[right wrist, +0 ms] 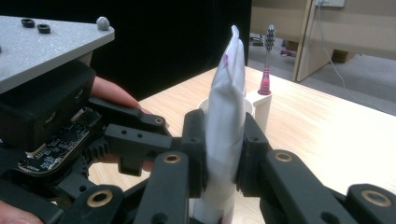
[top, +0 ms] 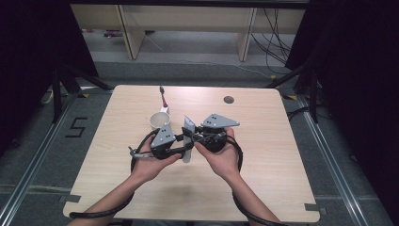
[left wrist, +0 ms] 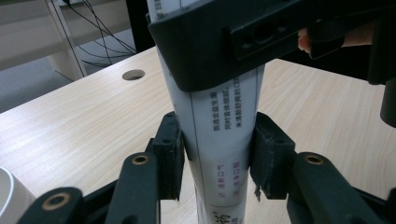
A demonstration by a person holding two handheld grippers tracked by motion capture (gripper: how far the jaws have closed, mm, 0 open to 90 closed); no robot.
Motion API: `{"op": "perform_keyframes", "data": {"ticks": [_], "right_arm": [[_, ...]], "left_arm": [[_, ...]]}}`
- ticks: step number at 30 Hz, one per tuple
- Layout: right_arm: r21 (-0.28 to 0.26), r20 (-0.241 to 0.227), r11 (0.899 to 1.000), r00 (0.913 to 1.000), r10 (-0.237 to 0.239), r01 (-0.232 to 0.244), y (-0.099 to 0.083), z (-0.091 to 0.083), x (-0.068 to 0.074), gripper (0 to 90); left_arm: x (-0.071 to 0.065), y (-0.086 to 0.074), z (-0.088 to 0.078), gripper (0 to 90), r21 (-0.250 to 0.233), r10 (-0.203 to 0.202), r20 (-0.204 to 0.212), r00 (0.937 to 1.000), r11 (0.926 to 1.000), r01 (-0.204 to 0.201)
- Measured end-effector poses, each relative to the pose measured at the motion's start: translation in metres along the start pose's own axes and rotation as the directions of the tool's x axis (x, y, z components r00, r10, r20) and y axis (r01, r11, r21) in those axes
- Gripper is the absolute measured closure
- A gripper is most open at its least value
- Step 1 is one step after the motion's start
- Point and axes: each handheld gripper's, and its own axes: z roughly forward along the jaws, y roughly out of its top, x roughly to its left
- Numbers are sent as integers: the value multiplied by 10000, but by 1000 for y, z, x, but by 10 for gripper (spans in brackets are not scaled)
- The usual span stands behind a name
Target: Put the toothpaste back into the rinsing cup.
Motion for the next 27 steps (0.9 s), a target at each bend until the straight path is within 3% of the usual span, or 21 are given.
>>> {"op": "perform_keyframes", "data": {"ticks": [4, 14, 16, 21, 27], "right_arm": [[28, 11, 9989, 9989, -462, 462, 0, 1, 0, 765], [-192, -130, 9987, 9988, -465, 463, 4, -1, 2, 707], [-241, -156, 9995, 9996, -215, 211, 4, -1, 3, 679], [-299, -195, 9993, 9995, -245, 239, 4, -1, 2, 541], [-600, -206, 9981, 9996, -173, 161, 3, -3, 1, 438]], "left_arm": [[0, 0, 0, 618, 34, 84, -63, 9999, 10000, -84], [1, 2, -3, 715, -304, -25, -110, 9999, 9995, 22], [1, 2, -4, 727, -359, -36, -150, 9999, 9994, 31], [2, 3, -5, 740, -426, -5, -185, 9998, 9991, -3], [4, 2, -5, 746, -379, -21, -254, 9997, 9993, 11]]}}
